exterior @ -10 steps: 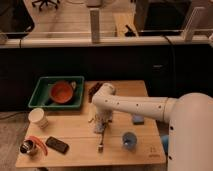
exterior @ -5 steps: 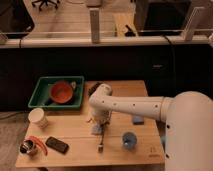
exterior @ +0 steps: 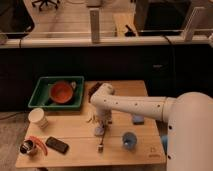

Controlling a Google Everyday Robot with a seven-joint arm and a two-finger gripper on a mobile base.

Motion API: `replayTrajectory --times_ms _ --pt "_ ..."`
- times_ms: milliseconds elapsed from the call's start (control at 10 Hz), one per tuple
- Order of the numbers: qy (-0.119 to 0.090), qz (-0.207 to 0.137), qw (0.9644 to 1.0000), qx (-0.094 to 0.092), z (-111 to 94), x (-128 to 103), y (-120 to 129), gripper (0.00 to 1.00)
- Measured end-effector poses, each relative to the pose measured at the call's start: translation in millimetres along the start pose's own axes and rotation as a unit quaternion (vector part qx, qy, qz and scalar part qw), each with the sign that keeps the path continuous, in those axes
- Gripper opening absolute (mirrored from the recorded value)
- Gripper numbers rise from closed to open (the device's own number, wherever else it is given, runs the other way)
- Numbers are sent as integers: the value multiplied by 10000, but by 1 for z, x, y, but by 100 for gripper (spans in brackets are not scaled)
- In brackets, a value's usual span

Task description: Wipe table surface with towel

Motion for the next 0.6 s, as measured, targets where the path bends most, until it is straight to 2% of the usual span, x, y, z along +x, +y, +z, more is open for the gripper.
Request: replayTrajectory --times_ms 200,400,600 --pt "-1 258 9996 -113 -4 -3 25 0" --pt "96 443 9988 -206 -9 2 45 0" --pt "228 643 9974 -224 -13 15 62 0"
